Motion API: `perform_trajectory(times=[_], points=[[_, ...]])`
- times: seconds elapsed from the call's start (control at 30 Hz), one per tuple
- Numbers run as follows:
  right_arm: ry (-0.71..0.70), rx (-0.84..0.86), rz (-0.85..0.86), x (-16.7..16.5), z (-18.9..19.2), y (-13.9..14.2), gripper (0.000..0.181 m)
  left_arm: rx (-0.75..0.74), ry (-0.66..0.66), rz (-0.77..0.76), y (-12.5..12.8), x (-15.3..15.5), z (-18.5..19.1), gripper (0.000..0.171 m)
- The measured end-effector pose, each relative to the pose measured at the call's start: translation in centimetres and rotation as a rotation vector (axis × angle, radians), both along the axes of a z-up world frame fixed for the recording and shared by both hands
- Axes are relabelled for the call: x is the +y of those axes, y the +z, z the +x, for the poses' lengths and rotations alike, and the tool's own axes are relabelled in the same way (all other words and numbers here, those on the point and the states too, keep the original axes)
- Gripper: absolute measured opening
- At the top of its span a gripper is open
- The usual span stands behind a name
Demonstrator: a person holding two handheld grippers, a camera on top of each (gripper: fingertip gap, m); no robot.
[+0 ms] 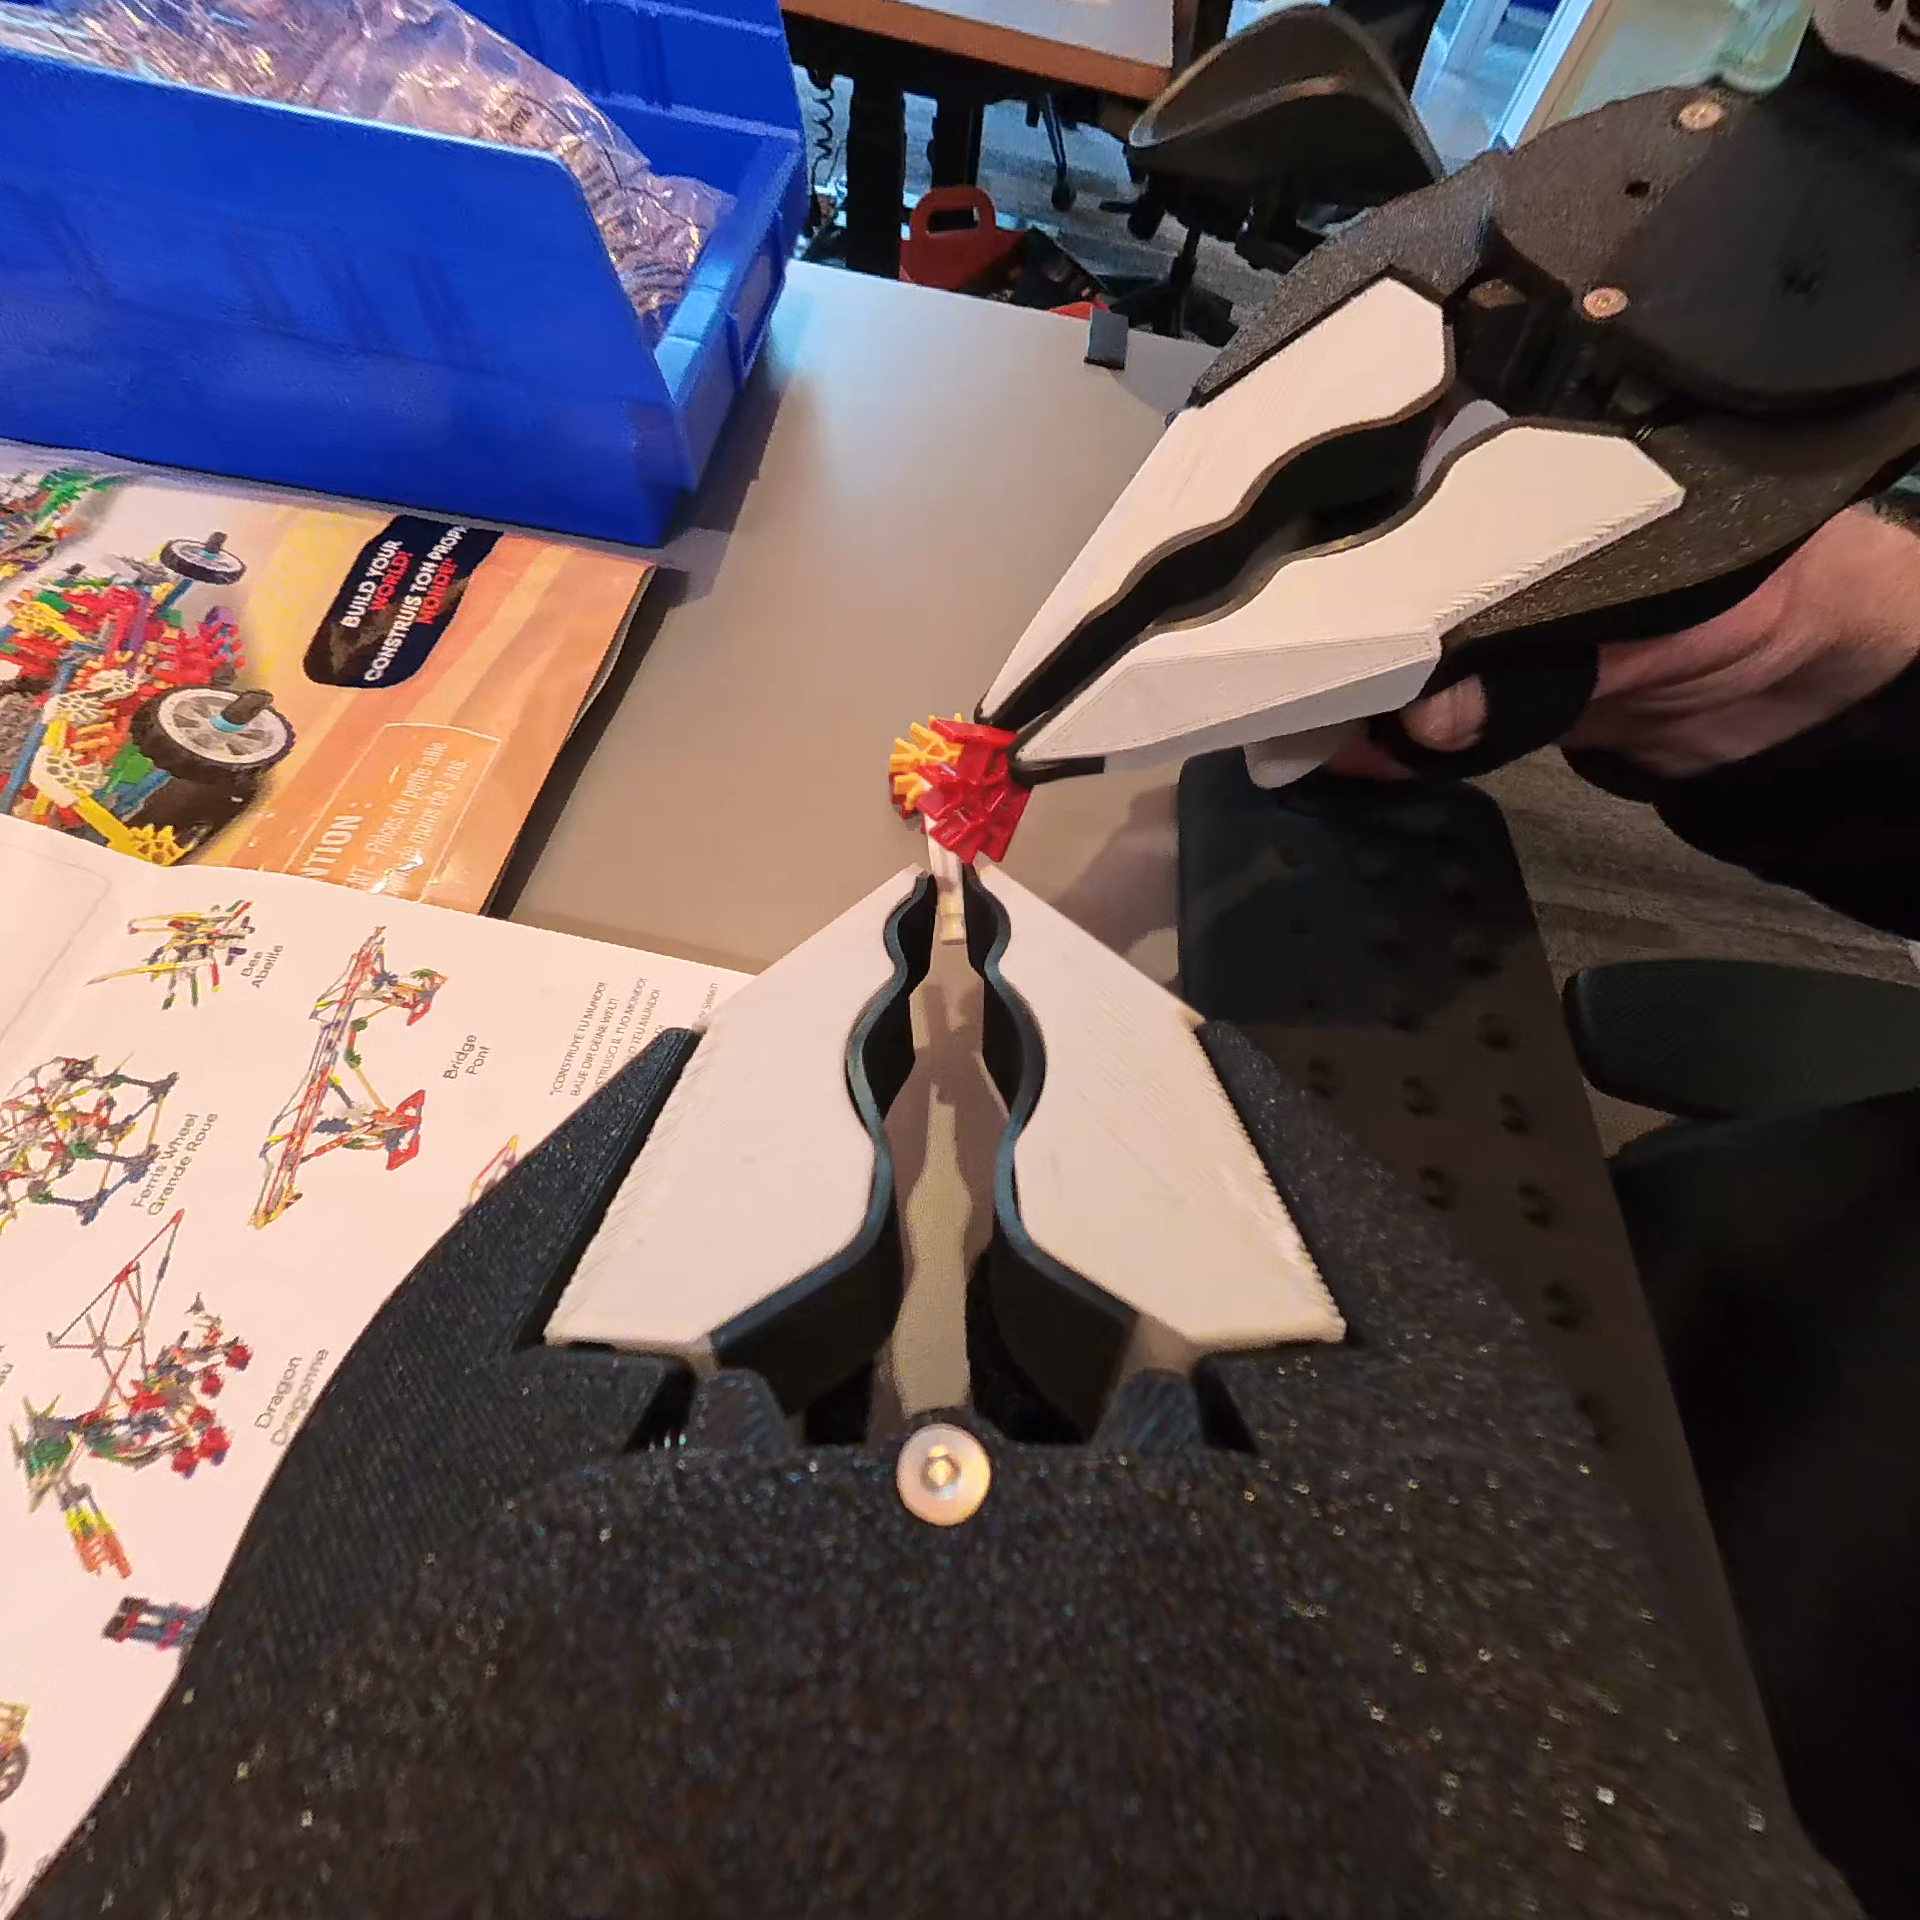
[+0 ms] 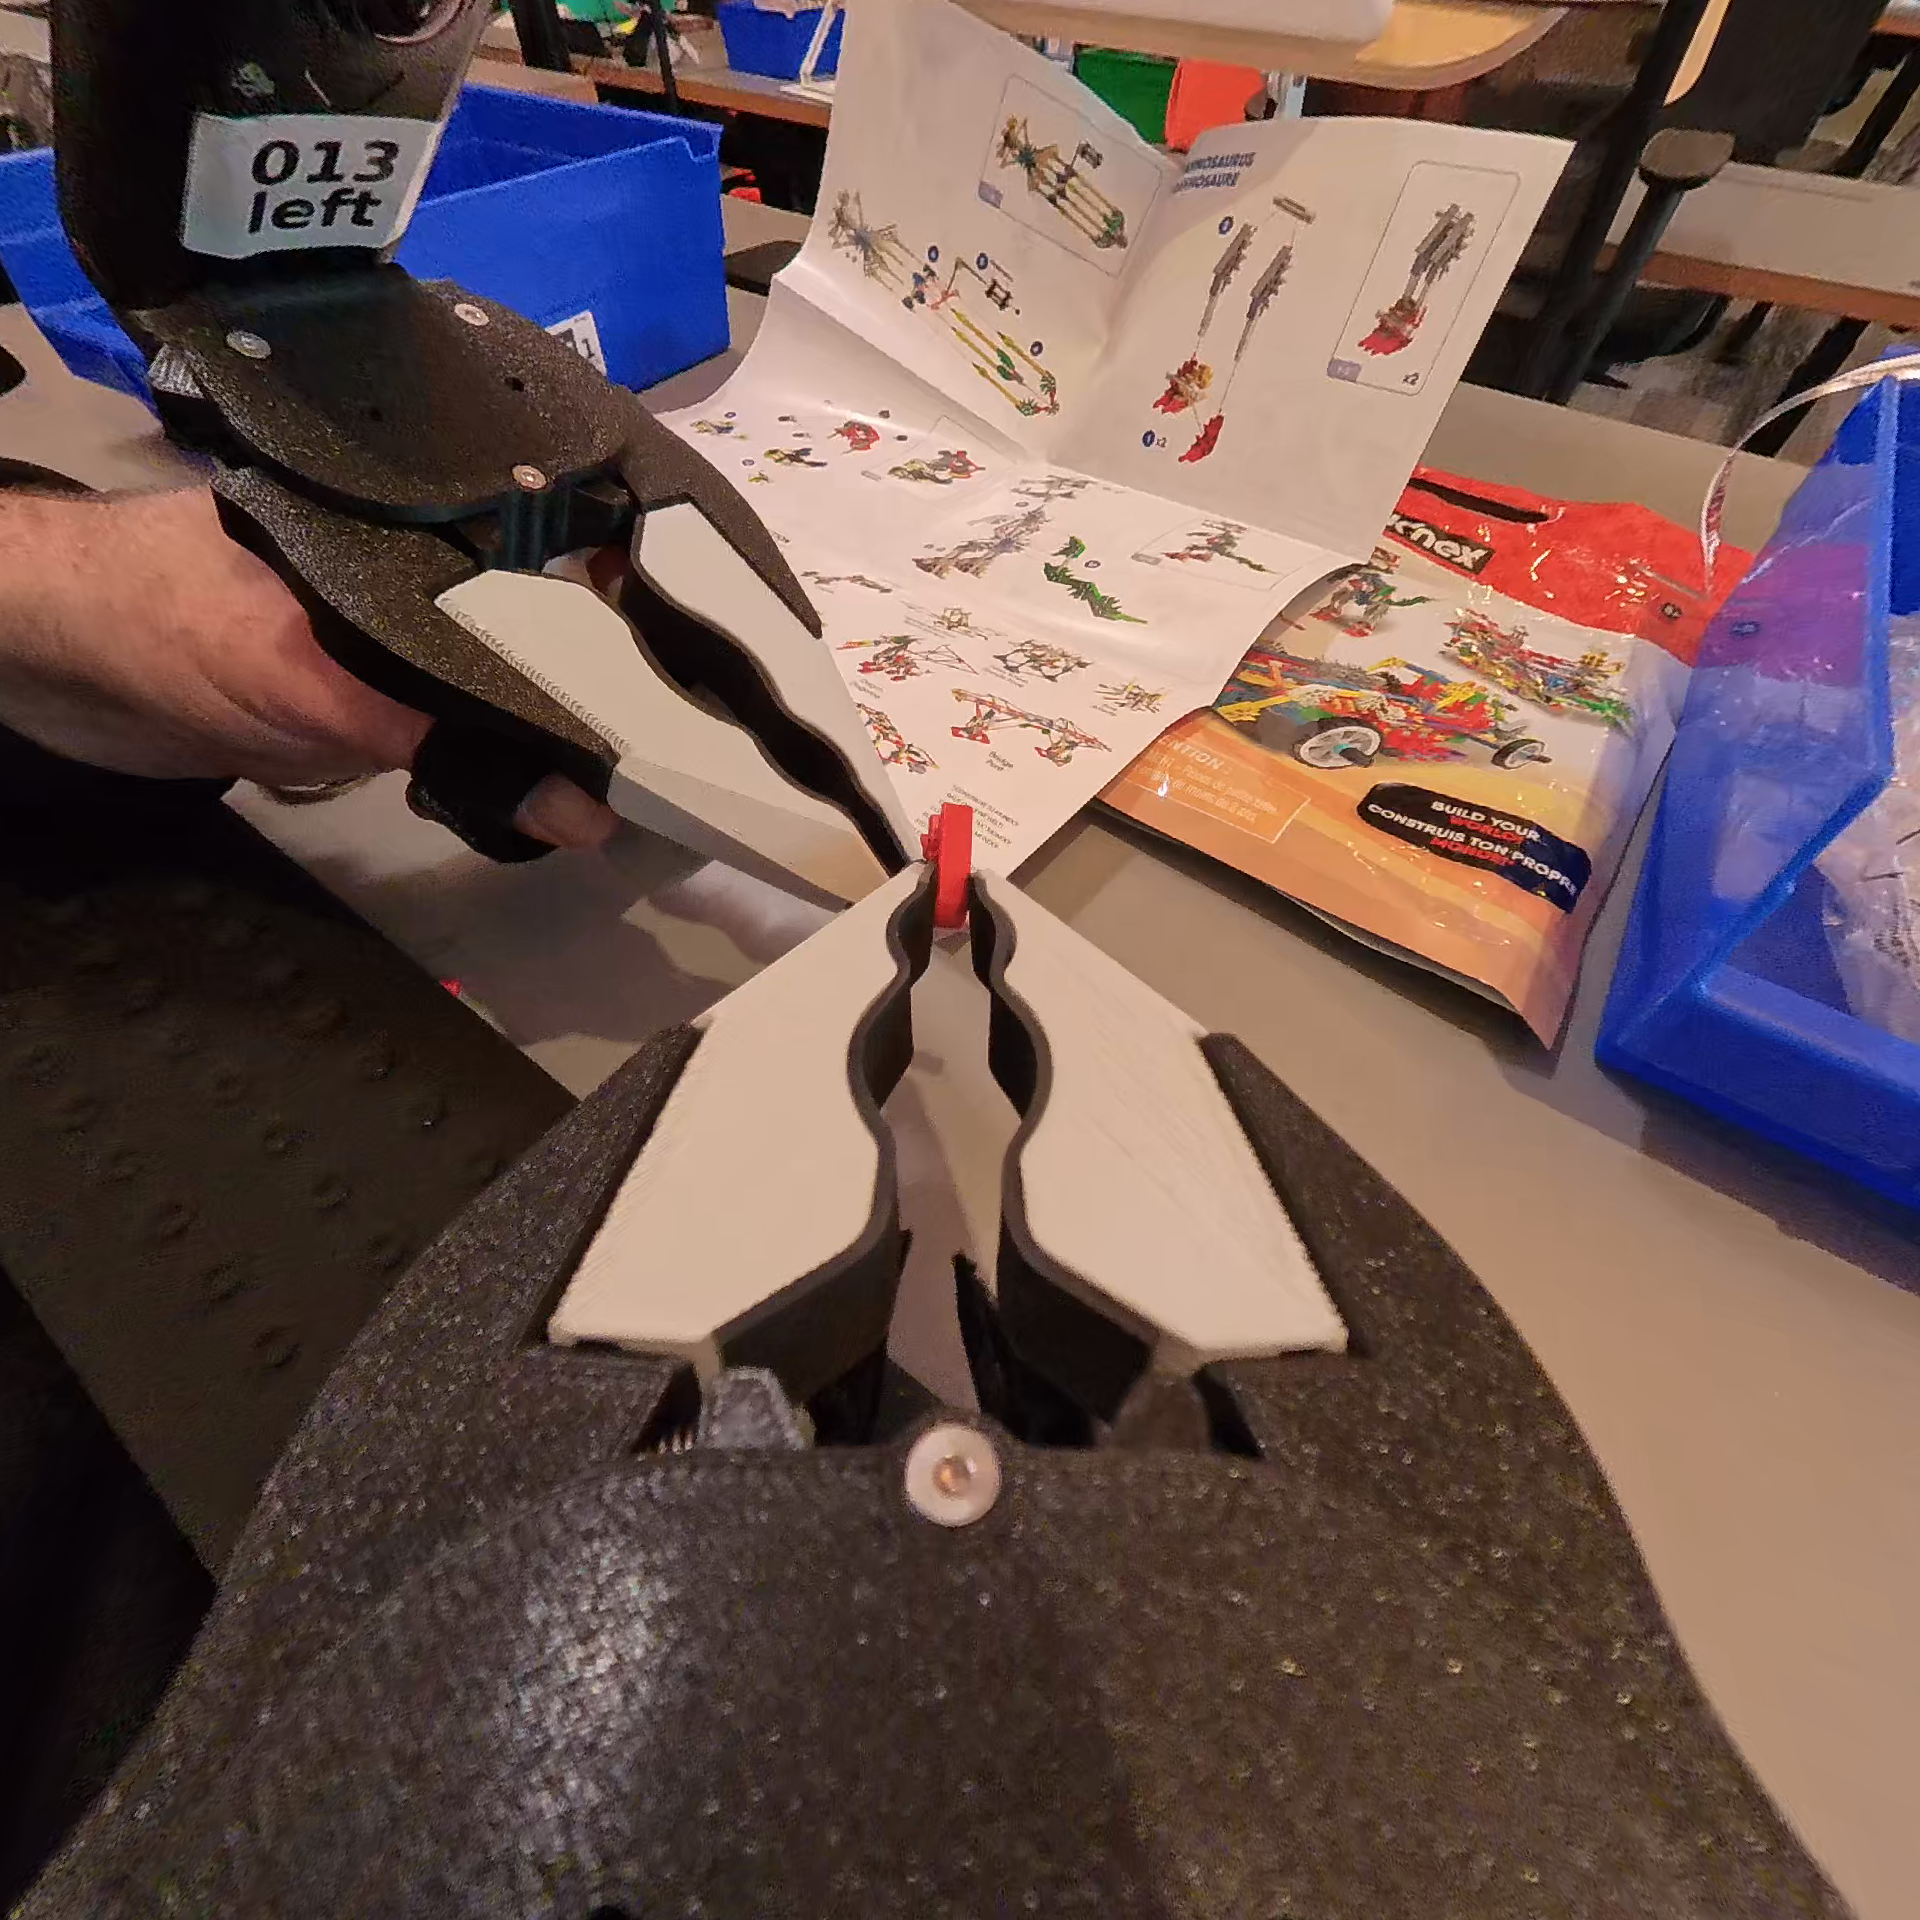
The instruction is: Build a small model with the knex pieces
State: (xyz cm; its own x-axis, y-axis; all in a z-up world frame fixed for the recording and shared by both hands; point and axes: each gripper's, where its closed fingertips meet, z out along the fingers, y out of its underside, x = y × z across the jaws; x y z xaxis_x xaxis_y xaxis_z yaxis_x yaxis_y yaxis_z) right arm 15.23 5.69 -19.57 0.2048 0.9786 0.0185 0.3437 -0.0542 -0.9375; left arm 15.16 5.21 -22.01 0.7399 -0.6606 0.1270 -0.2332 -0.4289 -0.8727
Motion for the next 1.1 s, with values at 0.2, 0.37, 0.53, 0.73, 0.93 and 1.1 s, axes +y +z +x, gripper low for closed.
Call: perform_trajectory(times=[0.2,0.37,0.53,0.73,0.93,1.1], points=[[-0.015,0.041,-0.009,0.3,-0.1,0.5,0.005,-0.041,0.0,0.004,0.7,0.0,-0.3,0.002],[-0.029,0.082,-0.036,0.7,0.1,1.0,0.005,-0.077,0.001,0.01,1.1,0.1,-0.2,0.002],[-0.028,0.098,-0.053,0.8,0.4,1.1,0.005,-0.092,-0.001,0.0,1.2,0.0,-0.1,0.002],[-0.039,0.104,-0.024,0.8,0.4,1.2,0.005,-0.11,0.003,0.001,1.5,0.1,0.0,0.002],[-0.037,0.107,0.032,0.5,0.3,1.4,0.005,-0.141,0.013,-0.002,1.9,0.1,0.2,0.002],[-0.046,0.107,0.061,0.4,0.3,1.5,0.005,-0.17,0.021,-0.017,2.1,0.2,0.0,0.002]])
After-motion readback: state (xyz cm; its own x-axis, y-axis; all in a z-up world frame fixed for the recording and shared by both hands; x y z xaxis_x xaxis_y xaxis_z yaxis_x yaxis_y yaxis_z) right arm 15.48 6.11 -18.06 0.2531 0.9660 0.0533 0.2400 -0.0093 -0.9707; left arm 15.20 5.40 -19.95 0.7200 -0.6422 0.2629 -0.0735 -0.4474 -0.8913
